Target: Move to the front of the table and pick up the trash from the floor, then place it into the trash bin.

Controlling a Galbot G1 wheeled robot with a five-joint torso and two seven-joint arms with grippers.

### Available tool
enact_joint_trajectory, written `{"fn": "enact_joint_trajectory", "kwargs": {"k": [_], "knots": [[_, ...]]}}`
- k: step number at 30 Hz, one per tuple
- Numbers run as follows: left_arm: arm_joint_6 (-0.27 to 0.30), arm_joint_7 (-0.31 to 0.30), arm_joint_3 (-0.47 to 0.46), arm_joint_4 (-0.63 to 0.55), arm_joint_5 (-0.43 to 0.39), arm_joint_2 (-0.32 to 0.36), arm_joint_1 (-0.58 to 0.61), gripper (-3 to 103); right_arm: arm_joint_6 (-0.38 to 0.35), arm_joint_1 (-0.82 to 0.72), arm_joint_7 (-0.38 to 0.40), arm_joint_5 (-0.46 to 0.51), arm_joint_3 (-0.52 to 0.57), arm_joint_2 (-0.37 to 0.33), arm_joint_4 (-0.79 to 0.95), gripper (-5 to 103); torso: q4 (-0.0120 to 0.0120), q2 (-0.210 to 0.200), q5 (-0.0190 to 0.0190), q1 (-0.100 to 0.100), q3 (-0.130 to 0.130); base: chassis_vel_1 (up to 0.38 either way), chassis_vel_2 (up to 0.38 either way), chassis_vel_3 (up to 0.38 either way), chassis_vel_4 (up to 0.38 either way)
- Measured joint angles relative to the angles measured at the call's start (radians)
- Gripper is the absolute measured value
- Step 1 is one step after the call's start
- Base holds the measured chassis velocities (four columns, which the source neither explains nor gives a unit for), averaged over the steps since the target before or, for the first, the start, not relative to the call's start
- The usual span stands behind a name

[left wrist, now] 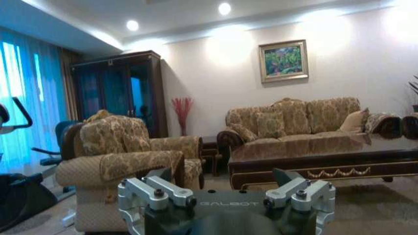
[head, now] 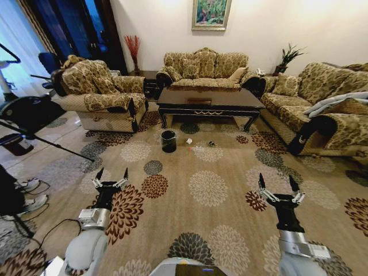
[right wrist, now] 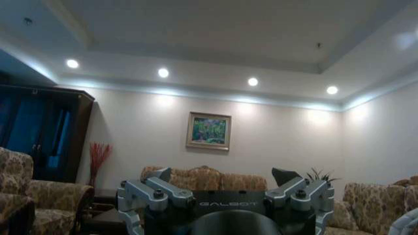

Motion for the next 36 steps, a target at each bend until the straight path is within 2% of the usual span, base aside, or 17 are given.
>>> {"fn": "enact_joint_trajectory", "kwargs": {"k": [25, 36], "knots": [[-0.02, 0.016, -0.005, -0.011, 0.003, 0.0, 0.022, 100, 0.027, -0.006, -0.016, -0.02, -0.001, 0.002, -0.002, 100, 0.0, -0.12, 0.0, -0.054, -0.067, 0.0, 0.0, 0.0, 0.0], [-0.026, 0.022, -0.004, -0.007, 0.002, -0.001, 0.02, 100, 0.054, -0.003, -0.048, -0.009, -0.002, 0.004, -0.005, 100, 0.0, -0.176, 0.0, -0.078, -0.099, 0.0, 0.0, 0.0, 0.0]]}}
